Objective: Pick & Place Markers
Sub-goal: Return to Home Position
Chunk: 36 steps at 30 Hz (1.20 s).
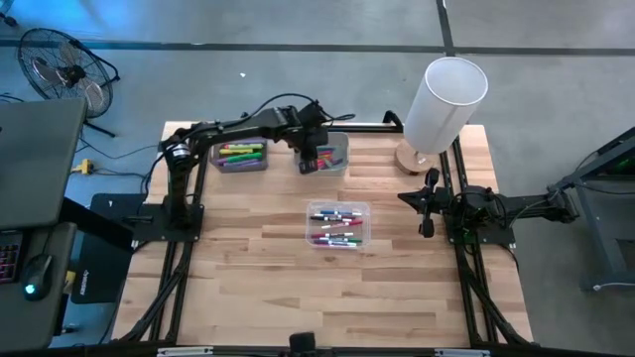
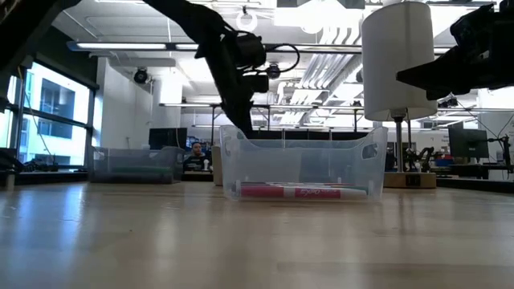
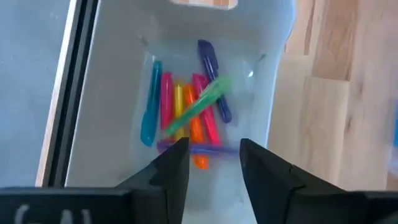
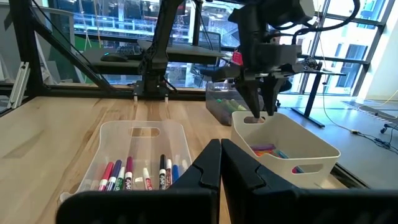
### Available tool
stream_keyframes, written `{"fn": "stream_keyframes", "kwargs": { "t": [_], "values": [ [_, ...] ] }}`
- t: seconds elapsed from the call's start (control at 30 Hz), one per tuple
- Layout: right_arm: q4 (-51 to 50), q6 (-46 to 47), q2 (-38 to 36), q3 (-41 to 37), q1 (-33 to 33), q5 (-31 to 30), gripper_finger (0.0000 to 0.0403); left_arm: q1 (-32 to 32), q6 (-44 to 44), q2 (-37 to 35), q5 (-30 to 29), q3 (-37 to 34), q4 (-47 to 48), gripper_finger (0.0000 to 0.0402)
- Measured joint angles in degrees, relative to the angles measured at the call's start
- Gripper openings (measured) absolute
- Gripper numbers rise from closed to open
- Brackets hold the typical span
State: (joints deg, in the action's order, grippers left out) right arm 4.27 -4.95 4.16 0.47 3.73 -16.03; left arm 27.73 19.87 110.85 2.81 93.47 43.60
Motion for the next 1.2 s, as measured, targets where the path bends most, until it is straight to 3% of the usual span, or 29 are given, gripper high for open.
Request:
{"fn": "stream_keyframes", "kwargs": {
  "t": [0.1, 0.3, 0.43, 0.57, 0.63, 0.77, 0.93, 1.2],
  "values": [
    [0.0, -0.01, 0.0, 0.0, 0.0, -0.02, 0.0, -0.54, -2.6, -0.13, 0.47, 0.0, -0.14, 0.0144],
    [-0.02, 0.0, 0.0, 0.0, 0.0, -0.06, 0.0, -2.56, -9.79, -5.83, 7.53, -0.12, 2.59, 0.0138],
    [-0.04, -0.01, 0.0, 0.02, 0.0, -0.05, 0.0, -8.18, -12.8, -11.42, 6.22, -2.04, 1.55, 0.0098],
    [-0.02, -0.02, 0.0, 0.0, 0.0, -0.06, 0.0, -14.06, -15.08, -17.33, 5.6, -7.55, -1.81, 0.0026],
    [0.0, -0.02, 0.0, 0.0, 0.0, -0.06, 0.0, -16.26, -17.88, -20.69, 5.35, -12.34, -4.09, 0.0008],
    [0.05, -0.01, 0.0, 0.01, 0.0, -0.09, 0.0, -19.61, -23.64, -28.34, 3.66, -23.85, -11.4, 0.0013],
    [0.07, -0.02, -0.01, 0.01, 0.0, -0.09, 0.0, -23.77, -30.01, -42.1, 2.71, -40.87, -22.55, 0.0004],
    [0.11, -0.02, 0.0, 0.01, 0.01, -0.11, 0.0, -37.29, -37.31, -66.77, -14.62, -65.38, -39.14, 0.0001]
  ]
}}
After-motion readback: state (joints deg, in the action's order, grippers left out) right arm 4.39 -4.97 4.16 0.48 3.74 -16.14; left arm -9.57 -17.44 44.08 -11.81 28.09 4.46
